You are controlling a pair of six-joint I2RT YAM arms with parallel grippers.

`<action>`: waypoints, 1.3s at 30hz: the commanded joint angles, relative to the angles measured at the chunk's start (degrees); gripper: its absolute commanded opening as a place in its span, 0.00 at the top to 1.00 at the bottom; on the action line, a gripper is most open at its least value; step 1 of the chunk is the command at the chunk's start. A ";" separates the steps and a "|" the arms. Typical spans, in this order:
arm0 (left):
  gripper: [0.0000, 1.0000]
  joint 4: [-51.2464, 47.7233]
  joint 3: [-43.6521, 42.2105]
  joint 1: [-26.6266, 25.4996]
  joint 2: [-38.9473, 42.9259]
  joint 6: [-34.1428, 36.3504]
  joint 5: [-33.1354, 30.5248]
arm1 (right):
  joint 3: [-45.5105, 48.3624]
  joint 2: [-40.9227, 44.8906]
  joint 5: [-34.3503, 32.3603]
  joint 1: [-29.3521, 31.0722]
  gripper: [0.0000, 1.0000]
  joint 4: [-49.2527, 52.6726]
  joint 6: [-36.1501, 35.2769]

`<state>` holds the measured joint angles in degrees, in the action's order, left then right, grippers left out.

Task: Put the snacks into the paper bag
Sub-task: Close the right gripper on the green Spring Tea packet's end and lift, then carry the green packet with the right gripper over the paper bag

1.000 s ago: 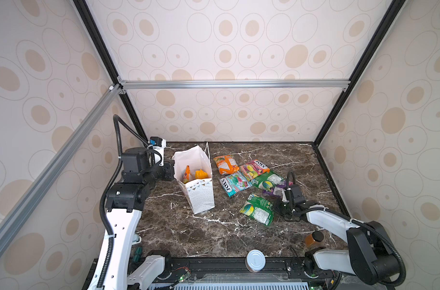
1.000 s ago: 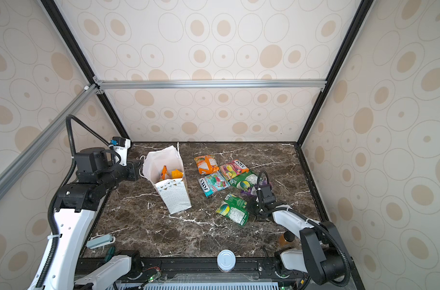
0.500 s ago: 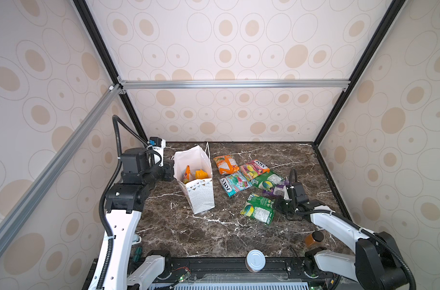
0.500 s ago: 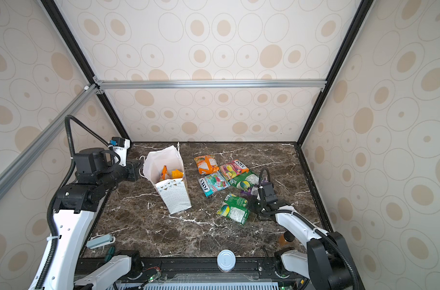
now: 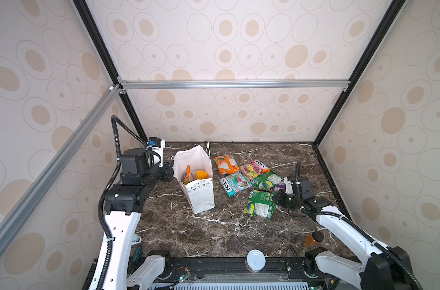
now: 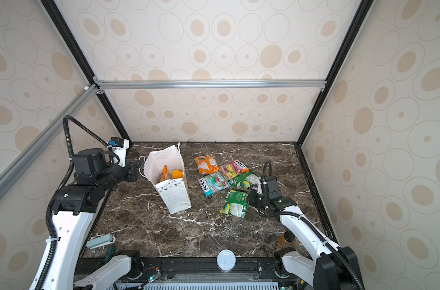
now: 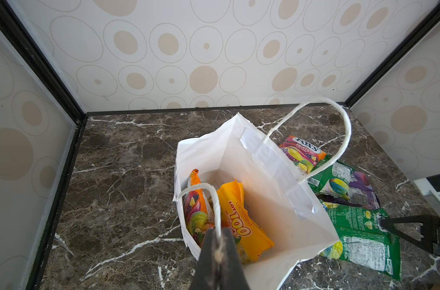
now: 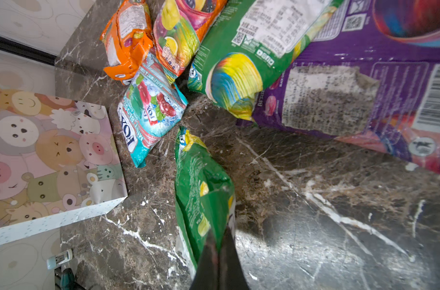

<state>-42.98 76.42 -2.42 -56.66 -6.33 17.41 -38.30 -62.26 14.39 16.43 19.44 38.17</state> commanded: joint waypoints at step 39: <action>1.00 -0.52 2.02 -0.27 1.71 1.58 -0.57 | -17.40 4.61 8.72 6.01 1.00 7.45 -5.47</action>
<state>-43.03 76.42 -2.42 -56.25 -6.31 16.75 -52.90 -58.81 22.22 21.54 27.88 33.74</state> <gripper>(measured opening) 0.047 0.048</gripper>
